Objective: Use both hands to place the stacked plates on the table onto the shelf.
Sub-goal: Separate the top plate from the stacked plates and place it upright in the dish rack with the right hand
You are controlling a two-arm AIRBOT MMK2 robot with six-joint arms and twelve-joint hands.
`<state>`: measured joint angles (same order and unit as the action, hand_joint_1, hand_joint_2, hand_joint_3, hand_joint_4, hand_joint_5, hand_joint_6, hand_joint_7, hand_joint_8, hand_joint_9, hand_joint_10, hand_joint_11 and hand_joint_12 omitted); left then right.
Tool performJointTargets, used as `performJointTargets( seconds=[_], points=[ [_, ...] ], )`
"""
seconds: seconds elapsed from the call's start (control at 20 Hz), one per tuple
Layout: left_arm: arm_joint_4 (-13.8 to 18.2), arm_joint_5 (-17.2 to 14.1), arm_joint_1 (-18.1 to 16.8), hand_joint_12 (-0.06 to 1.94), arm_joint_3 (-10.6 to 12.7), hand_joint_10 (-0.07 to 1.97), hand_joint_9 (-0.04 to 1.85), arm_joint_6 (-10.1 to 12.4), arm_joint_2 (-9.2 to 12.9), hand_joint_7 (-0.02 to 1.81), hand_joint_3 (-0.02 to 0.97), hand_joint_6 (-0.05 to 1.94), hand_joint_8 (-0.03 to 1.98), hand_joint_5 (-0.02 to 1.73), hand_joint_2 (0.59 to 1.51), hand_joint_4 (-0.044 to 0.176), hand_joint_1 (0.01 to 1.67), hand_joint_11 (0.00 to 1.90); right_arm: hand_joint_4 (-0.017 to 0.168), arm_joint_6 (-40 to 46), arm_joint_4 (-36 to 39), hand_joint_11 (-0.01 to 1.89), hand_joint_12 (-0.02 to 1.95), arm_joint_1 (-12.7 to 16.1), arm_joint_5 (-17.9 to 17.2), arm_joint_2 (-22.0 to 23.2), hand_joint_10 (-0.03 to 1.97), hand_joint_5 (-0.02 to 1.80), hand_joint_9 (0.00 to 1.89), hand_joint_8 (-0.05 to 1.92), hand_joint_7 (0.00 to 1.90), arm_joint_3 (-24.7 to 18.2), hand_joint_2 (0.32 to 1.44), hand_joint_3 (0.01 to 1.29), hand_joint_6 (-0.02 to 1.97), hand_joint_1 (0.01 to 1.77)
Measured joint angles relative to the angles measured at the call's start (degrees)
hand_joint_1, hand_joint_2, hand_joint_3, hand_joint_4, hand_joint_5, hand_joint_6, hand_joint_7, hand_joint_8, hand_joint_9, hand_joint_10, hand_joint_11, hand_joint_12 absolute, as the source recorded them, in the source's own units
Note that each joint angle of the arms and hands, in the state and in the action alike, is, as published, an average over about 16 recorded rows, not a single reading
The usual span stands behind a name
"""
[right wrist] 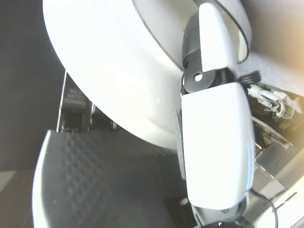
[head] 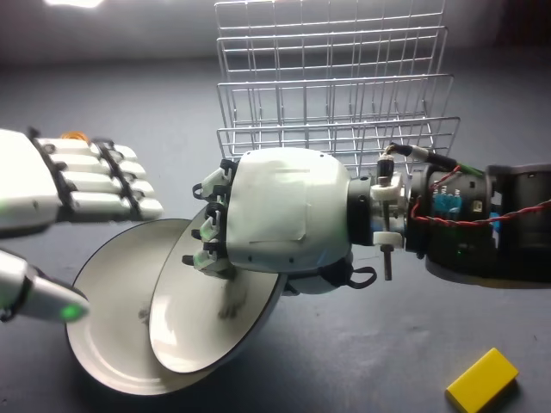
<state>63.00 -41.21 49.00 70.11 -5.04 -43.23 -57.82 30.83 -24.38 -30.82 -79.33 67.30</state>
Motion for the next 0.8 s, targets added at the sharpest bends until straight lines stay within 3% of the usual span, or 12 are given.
performJointTargets(
  seconds=[0.45, 0.8],
  points=[
    [2.06, -0.36, -5.67, -0.01, 3.12, 0.01, 0.02, 0.01, 3.46, 0.03, 0.021, 0.02, 0.02, 0.05, 1.150, 0.001, 0.02, 0.02, 0.024, 3.40, -0.83, 0.73, 1.10, 4.07, 1.70, 7.16, 0.04, 0.98, 1.20, 0.82, 1.05, -7.25, 0.99, 0.02, 0.84, 1.18],
    [5.30, -1.73, -8.68, -0.01, 3.99, 0.01, 0.02, 0.02, 5.15, 0.04, 0.021, 0.02, 0.02, 0.06, 1.148, 0.001, 0.02, 0.02, 0.019, 10.28, 2.37, 0.73, 1.09, 8.16, 0.10, 12.75, 0.03, 1.01, 1.21, 0.77, 1.08, -9.60, 0.99, 0.02, 0.86, 1.18]
  ],
)
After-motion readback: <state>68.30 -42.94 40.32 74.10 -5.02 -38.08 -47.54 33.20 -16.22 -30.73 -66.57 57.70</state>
